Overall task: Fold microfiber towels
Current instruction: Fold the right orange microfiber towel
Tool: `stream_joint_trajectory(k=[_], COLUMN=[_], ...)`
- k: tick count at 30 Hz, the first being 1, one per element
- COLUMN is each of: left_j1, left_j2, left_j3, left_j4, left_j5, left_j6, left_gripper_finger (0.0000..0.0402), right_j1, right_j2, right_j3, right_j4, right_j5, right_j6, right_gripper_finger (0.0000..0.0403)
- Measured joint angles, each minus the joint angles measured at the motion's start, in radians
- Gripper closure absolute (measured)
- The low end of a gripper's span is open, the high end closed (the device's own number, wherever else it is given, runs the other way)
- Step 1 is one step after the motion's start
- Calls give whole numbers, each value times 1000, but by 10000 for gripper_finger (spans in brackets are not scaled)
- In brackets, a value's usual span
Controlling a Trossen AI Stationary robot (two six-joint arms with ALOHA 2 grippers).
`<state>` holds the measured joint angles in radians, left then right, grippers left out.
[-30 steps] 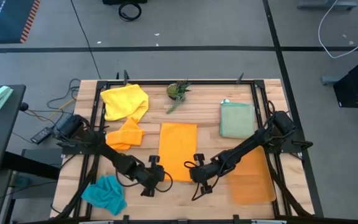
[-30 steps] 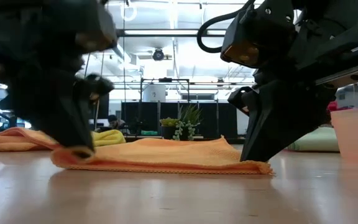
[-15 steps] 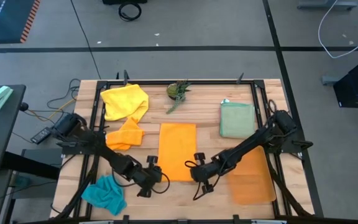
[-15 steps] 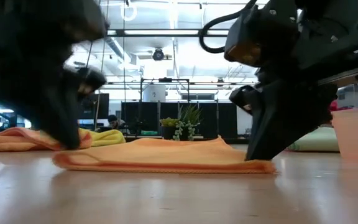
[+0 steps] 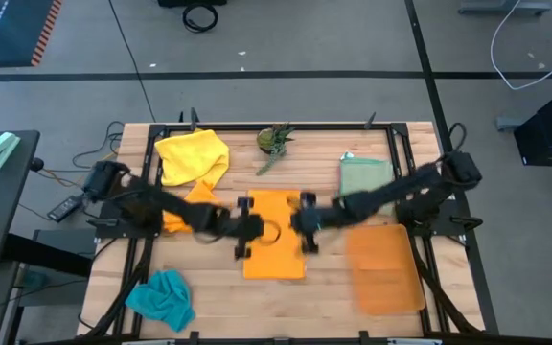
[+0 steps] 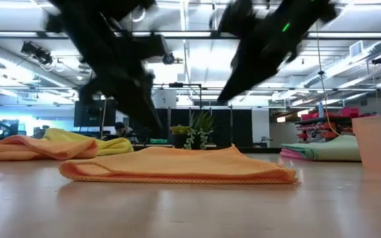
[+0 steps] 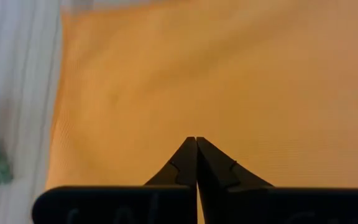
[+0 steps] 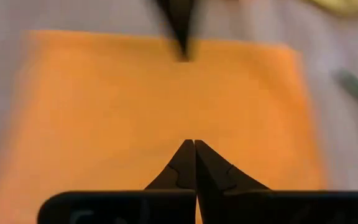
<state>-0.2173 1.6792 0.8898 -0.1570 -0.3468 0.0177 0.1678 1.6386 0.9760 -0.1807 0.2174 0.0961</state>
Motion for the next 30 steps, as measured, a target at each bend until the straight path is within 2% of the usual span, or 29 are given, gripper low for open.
stream_joint_trajectory(k=[5, 10, 20, 30], left_j1=[154, 211, 276, 282], left_j2=[56, 62, 74, 77], left_j3=[0, 1, 1, 0], left_j4=[0, 0, -46, -93], left_j5=[103, 137, 137, 135], left_j6=[29, 67, 62, 30], left_gripper_finger=[395, 397, 396, 392], right_j1=[-220, -324, -363, -361], right_j2=[72, 122, 212, 209], right_j3=[-53, -66, -62, -64], right_j4=[46, 121, 155, 145], right_j5=[-65, -137, -147, -143], right_j6=[34, 40, 55, 38], right_gripper_finger=[401, 401, 401, 401])
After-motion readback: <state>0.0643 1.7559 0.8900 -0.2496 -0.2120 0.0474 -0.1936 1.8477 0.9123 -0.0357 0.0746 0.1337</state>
